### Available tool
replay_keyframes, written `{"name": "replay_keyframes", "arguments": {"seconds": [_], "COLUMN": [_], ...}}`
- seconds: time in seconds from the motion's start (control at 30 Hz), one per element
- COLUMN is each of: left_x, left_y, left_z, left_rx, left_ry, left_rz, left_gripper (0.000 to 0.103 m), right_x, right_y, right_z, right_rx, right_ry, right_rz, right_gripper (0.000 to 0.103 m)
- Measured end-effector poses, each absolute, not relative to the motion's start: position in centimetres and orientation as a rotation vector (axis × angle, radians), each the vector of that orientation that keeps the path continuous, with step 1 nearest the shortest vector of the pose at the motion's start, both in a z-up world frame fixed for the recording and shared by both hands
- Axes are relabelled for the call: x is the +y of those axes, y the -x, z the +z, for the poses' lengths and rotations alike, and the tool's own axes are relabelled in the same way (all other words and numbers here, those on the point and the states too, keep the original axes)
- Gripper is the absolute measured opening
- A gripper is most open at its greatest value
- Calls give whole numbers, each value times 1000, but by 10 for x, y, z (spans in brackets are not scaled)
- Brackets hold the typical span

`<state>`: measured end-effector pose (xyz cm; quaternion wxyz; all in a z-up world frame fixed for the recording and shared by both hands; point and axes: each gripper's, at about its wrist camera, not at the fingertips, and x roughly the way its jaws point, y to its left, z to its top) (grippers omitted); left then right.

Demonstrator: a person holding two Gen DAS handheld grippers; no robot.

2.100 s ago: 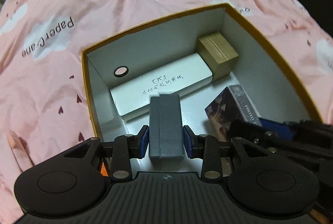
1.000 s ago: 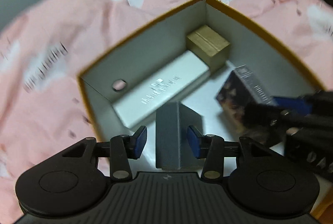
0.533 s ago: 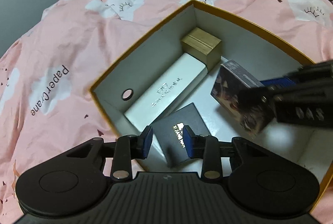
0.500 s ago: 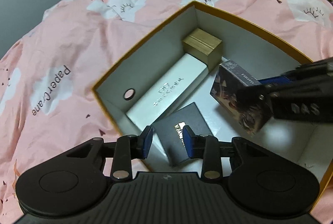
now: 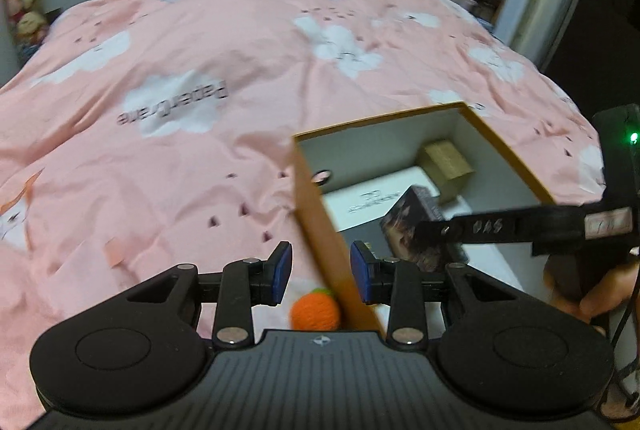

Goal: Organize objects
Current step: 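Lower the PHOTO CARD box with the right tool while the left tool approaches the orange ball, then open the right tool to release the PHOTO CARD box and lift out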

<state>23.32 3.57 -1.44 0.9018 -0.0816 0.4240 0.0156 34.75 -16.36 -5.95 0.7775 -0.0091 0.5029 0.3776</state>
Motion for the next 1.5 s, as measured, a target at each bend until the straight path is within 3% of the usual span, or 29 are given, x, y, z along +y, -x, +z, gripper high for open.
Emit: {"name": "replay_keyframes", "arguments": {"seconds": [0.7,0.8,1.13,1.33,1.5], "left_x": [52,51,53,51,54], "left_y": [-214,-215,-212,-212,-211], "left_z": [-51,-52,-51,-56,-55], "left_rx": [955,955,959,985,982], "left_ry": [296,298,299,296,303], "left_rz": [75,71,69,66,69], "left_gripper": [40,40,40,40,40], "right_x": [-163,-154,-131,-120,-112], "right_y": [-381,-374,-358,-332,-325], "right_z": [-86,-82,-78,-92,-110], "right_rx": [1227,1178,1061,937,841], "right_ry": [97,231,714,1177,1406], "right_rz": [809,824,1037,1180,1218], "right_gripper": [29,31,60,62,59]}}
